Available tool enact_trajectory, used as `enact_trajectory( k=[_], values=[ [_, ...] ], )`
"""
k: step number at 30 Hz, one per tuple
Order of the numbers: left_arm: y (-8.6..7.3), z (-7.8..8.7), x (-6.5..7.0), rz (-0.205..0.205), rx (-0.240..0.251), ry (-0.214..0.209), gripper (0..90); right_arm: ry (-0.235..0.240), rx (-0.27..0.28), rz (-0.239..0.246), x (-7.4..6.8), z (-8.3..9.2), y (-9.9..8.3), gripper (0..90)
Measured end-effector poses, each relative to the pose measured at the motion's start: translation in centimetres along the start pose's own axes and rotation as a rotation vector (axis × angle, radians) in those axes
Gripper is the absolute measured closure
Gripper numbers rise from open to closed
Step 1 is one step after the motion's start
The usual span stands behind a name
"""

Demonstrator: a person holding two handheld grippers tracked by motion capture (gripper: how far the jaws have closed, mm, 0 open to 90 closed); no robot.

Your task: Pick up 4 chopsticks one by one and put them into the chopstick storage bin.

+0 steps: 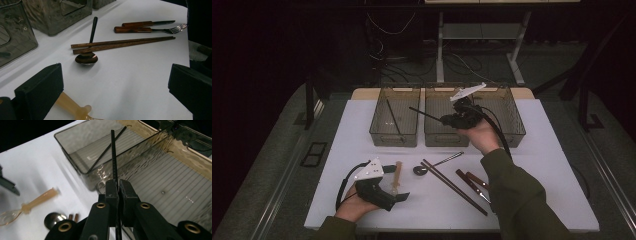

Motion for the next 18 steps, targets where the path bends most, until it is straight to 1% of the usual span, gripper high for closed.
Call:
enact_trajectory(
  k=[1, 7, 9, 13, 15, 17, 18],
  values=[
    [0.0, 0.0, 0.1, 0.003, 0.007, 0.000, 0.0, -0.001, -0.001, 0.000, -0.1, -0.3, 0.2, 86.1],
    [0.1, -0.1, 0.1, -0.005, 0.008, -0.004, 0.0, -0.014, -0.022, -0.003, -0.8, -1.9, 1.4, 86.1],
    [0.1, -0.1, 0.1, -0.004, 0.010, -0.006, 0.0, -0.010, -0.026, -0.009, -1.1, -2.4, 1.9, 86.1],
    [0.1, 0.0, 0.1, -0.012, -0.001, -0.008, 0.0, -0.018, -0.031, -0.012, -1.4, -3.5, 2.7, 86.1],
    [0.1, 0.0, 0.1, -0.014, 0.002, -0.006, 0.0, -0.023, -0.035, -0.021, -1.5, -4.1, 3.0, 86.1],
    [0.2, -0.1, 0.2, -0.004, 0.017, -0.005, 0.0, -0.024, -0.041, -0.032, -1.7, -4.8, 3.4, 86.1],
    [0.2, 0.0, 0.1, -0.010, 0.011, -0.006, 0.0, -0.027, -0.041, -0.033, -1.7, -5.1, 3.6, 86.1]
  ],
)
Point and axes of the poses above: each handheld gripper's, and its own axes: z roughly backward along the jaws, y roughly out of its top, x roughly to its right, the point moved 3 cm from there along -z, roughly forward along the jaws, and after that the axes turned 15 degrees about -y, right-handed, at the moved point
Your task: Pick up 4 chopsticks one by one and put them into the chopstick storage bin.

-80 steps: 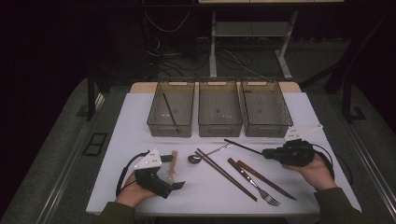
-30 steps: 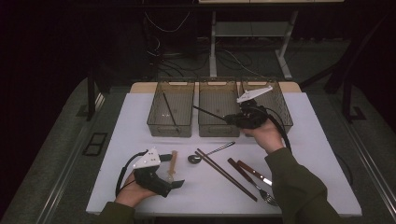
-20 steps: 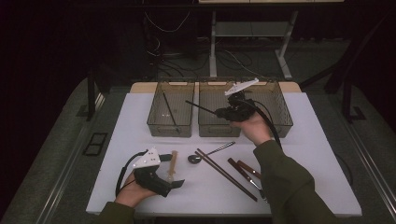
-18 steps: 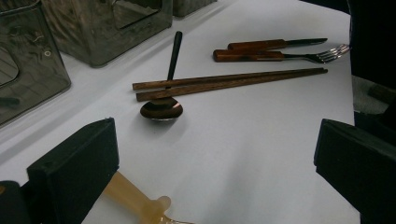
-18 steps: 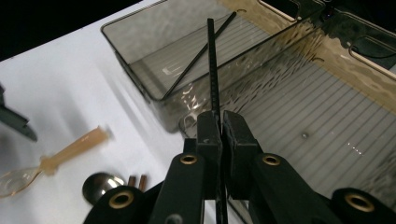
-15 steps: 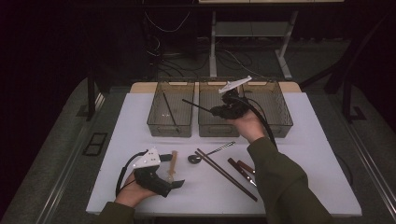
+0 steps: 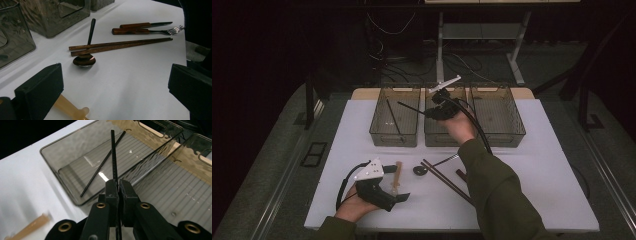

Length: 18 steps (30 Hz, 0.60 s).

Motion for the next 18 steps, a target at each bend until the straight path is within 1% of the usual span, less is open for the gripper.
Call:
enact_trajectory(
  k=[6, 11, 16, 18],
  values=[
    [0.0, 0.0, 0.1, -0.003, 0.001, -0.007, 0.0, -0.022, -0.015, 0.003, -0.7, -1.8, 1.0, 86.1],
    [0.1, 0.0, 0.0, -0.004, 0.009, -0.014, 0.0, -0.040, -0.030, -0.006, -1.4, -3.5, 1.9, 86.1],
    [0.1, 0.1, 0.0, -0.007, 0.013, -0.018, 0.0, -0.060, -0.049, -0.001, -2.0, -5.3, 2.8, 86.1],
    [0.1, 0.1, 0.0, 0.000, 0.016, -0.020, 0.0, -0.073, -0.063, 0.007, -2.4, -5.9, 3.0, 86.1]
  ],
)
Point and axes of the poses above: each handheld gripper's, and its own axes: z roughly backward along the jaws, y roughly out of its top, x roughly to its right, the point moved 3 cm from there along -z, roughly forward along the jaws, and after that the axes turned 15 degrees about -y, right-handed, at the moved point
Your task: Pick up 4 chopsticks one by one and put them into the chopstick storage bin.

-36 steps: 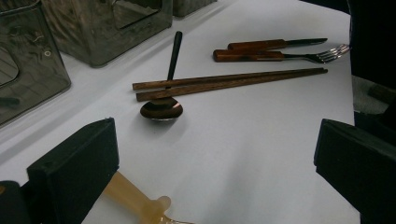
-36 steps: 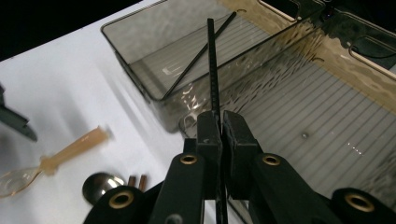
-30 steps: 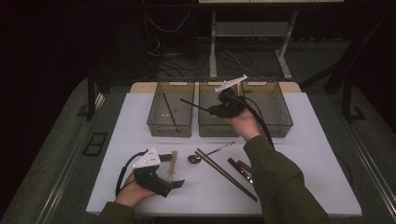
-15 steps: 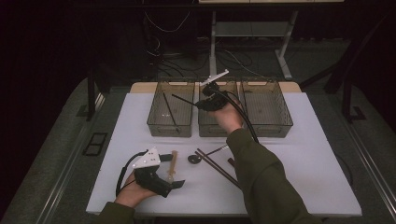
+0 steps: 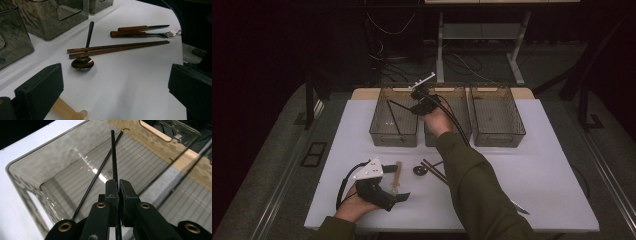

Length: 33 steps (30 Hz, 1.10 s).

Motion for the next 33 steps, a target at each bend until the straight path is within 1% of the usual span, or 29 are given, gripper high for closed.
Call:
enact_trajectory(
  k=[3, 5, 9, 10, 12, 16, 17, 20, 23, 29, 33],
  values=[
    [0.0, 0.0, 0.0, 0.001, 0.004, 0.000, 0.0, -0.001, -0.008, -0.001, -0.6, -0.8, 0.4, 86.1],
    [0.0, 0.0, 0.0, 0.001, 0.004, 0.000, 0.0, -0.004, -0.010, -0.015, -0.9, -1.3, 0.7, 86.0],
    [0.1, 0.0, 0.0, -0.003, 0.004, -0.002, 0.0, -0.009, -0.020, -0.026, -1.6, -2.2, 1.0, 86.0],
    [0.1, 0.0, 0.0, -0.003, 0.004, -0.002, 0.0, -0.014, -0.021, -0.027, -1.7, -2.3, 1.1, 85.9],
    [0.1, 0.1, 0.0, -0.002, 0.005, -0.002, 0.0, -0.011, -0.025, -0.027, -2.0, -2.6, 1.2, 85.8],
    [0.1, 0.0, 0.0, 0.001, 0.007, -0.001, 0.0, -0.020, -0.020, -0.036, -2.4, -2.8, 1.4, 85.5],
    [0.1, 0.0, 0.0, -0.001, 0.005, -0.001, 0.0, -0.009, -0.020, -0.039, -2.5, -2.8, 1.5, 85.6],
    [0.1, 0.0, 0.0, -0.002, 0.006, -0.001, 0.0, 0.000, -0.016, -0.039, -2.7, -2.9, 1.5, 84.4],
    [0.1, 0.0, 0.0, -0.002, 0.006, -0.003, 0.0, -0.006, 0.007, -0.042, -2.6, -2.7, 1.6, 75.8],
    [0.1, 0.1, 0.0, -0.003, 0.003, -0.002, 0.0, 0.005, 0.025, -0.031, -2.1, -1.8, 1.8, 63.7],
    [0.1, 0.1, 0.0, -0.001, 0.004, -0.001, 0.0, 0.035, 0.028, -0.039, -1.5, -1.0, 1.6, 55.5]
  ],
)
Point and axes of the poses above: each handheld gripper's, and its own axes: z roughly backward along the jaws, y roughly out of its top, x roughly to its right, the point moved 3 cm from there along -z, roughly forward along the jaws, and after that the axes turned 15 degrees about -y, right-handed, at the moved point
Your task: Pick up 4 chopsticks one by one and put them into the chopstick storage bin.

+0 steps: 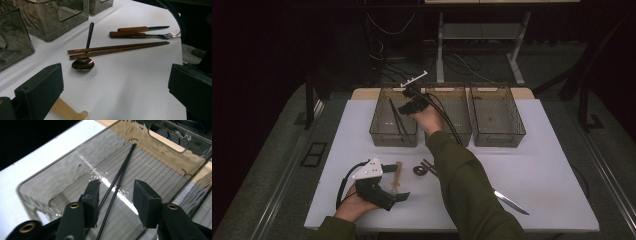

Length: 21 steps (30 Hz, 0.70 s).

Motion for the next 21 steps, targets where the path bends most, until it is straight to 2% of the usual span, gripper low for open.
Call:
enact_trajectory(
  k=[5, 7, 14, 21],
  values=[
    [0.0, 0.0, 0.0, -0.007, -0.006, 0.006, 0.0, 0.036, 0.014, -0.013, 1.1, 1.6, -0.8, 49.1],
    [0.0, 0.0, 0.0, -0.006, -0.006, 0.008, 0.0, 0.035, 0.030, -0.017, 1.7, 2.3, -1.2, 44.2],
    [0.0, 0.0, -0.1, -0.005, -0.008, 0.014, 0.0, 0.029, 0.061, 0.009, 3.2, 4.6, -2.7, 36.1],
    [0.0, 0.0, -0.1, -0.001, -0.008, 0.020, 0.0, 0.061, 0.090, 0.014, 4.0, 6.8, -4.1, 32.0]
  ],
)
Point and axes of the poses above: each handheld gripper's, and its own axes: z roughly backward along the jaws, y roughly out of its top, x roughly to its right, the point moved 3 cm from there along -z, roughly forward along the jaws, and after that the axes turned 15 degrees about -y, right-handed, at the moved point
